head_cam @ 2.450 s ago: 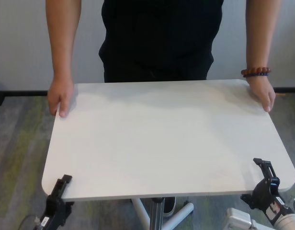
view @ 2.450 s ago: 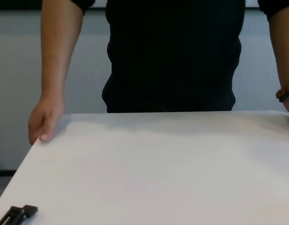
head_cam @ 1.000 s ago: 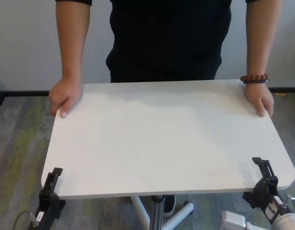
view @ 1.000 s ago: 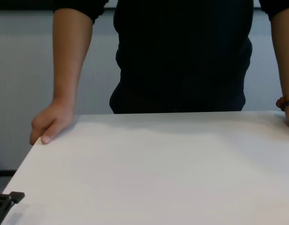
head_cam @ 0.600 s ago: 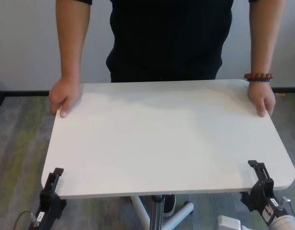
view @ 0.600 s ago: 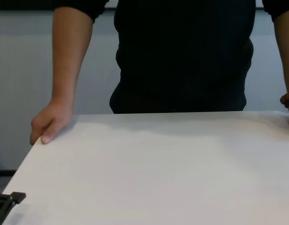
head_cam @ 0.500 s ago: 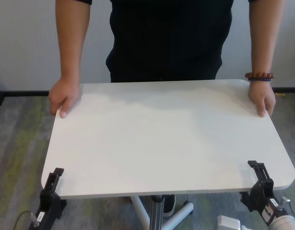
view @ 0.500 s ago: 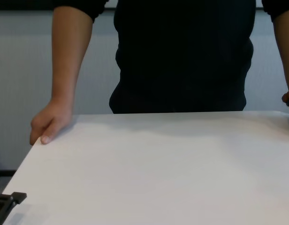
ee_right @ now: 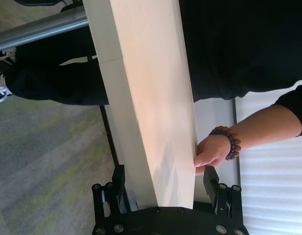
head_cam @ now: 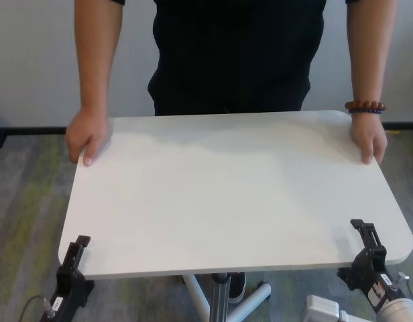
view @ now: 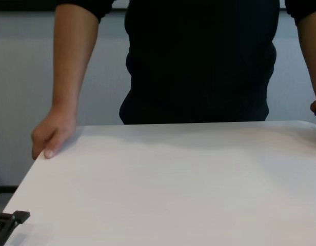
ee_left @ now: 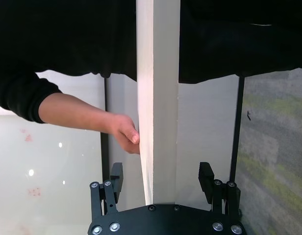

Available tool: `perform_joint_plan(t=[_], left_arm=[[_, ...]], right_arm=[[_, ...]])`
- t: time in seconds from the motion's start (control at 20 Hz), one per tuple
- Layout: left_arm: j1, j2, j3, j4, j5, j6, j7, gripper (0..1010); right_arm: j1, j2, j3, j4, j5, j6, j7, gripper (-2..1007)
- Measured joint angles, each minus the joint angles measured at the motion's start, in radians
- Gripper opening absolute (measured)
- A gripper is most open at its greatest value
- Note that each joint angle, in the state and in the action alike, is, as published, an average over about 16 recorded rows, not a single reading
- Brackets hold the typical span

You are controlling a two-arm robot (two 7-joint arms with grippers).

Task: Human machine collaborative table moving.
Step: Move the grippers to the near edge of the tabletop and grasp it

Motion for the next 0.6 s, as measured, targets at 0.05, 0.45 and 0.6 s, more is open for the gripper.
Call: perform_joint_plan(t=[0.05,0.45,0.6], left_arm=[[0.0,0.0,0.0,0.0,0.0,-0.001,0.0,1000],[-0.001,0.001,0.001,0.0,-0.002,-0.004,0.0,1000],[-0.001,0.001,0.001,0.0,-0.002,-0.004,0.0,1000]], right_arm=[[-0.001,-0.002,0.003,0.001,0.0,-0.003,-0.002,1000],[-0.005,-0.014,0.018,0.005,-0.002,-0.027,-0.013,1000],[-0.006,-0.016,0.021,0.006,-0.003,-0.031,-0.014,1000]])
